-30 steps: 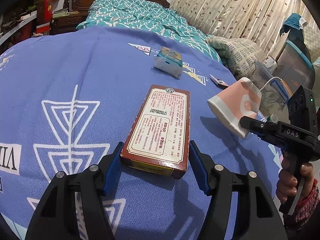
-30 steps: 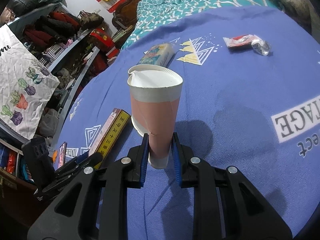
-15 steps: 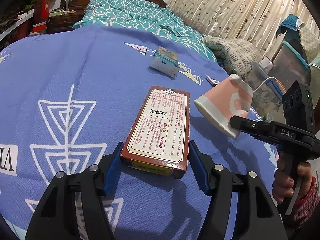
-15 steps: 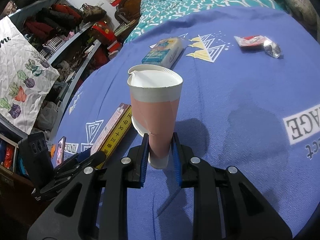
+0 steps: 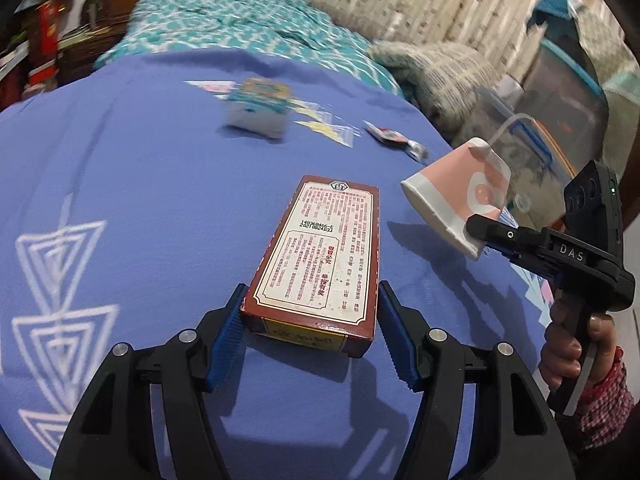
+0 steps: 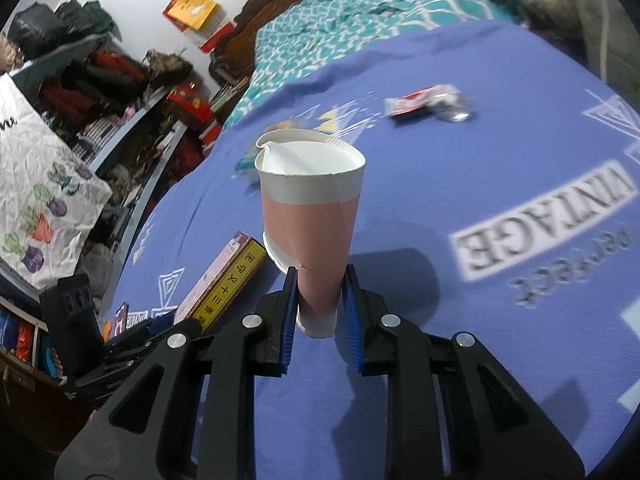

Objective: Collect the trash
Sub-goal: 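Carry the cup and box over the wastebasket and open both tools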

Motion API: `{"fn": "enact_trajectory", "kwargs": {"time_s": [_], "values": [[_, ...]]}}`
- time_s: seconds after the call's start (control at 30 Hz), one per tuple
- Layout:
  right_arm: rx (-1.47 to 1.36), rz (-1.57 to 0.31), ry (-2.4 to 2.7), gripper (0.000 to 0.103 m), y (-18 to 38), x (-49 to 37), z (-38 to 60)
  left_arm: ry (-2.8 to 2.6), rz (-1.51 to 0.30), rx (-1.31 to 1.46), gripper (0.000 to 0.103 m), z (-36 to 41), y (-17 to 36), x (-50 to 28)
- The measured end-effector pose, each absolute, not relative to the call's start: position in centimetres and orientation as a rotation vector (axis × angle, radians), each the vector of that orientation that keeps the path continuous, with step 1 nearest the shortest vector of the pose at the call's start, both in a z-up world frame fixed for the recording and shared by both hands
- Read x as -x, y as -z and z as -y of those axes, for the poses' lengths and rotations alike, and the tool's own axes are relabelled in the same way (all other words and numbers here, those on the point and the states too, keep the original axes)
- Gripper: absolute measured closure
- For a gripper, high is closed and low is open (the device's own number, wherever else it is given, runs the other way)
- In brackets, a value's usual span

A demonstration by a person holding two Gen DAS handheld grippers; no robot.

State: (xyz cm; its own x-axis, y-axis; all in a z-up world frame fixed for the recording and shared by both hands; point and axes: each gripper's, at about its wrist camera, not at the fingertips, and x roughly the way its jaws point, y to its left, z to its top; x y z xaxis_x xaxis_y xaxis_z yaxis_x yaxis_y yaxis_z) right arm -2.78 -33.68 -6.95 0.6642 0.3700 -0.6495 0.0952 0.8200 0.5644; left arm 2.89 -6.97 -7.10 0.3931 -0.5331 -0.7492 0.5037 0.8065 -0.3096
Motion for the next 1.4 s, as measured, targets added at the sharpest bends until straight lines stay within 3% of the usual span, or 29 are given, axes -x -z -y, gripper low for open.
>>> {"fn": "enact_trajectory", "kwargs": {"time_s": [0.37, 0.73, 1.0, 1.07, 1.13, 1.17, 1.4], "values": [[-0.740, -0.690, 0.035, 0.078, 7.7, 9.0, 46.9, 0.886, -1.011, -0.122, 0.043, 22.6, 5.2, -3.9], [-0.839, -0.499, 0.388, 0.078, 7.2, 17.7, 64.4, 1.172, -0.965, -0.239, 0.043, 45.4, 1.9, -2.6], [-0.826, -0.524, 0.486, 0.078, 9.2, 17.7, 70.1, 1.243, -0.941, -0.321, 0.043, 56.9, 1.8, -1.2], [-0.802, -0.548, 0.505, 0.067, 9.9, 17.2, 70.3, 1.236, -0.949, -0.336, 0.041, 58.4, 2.7, -1.3], [-0.810, -0.583, 0.502, 0.046, 10.7, 16.5, 70.8, 1.215, -0.968, -0.373, 0.020, 59.8, 4.0, -1.2], [-0.822, -0.576, 0.506, 0.038, 10.9, 16.4, 70.9, 1.197, -0.970, -0.383, 0.020, 60.1, 4.3, -1.2], [-0.809, -0.471, 0.540, 0.038, 9.5, 18.4, 69.8, 1.201, -0.946, -0.309, 0.020, 55.9, 3.1, -1.6]]}}
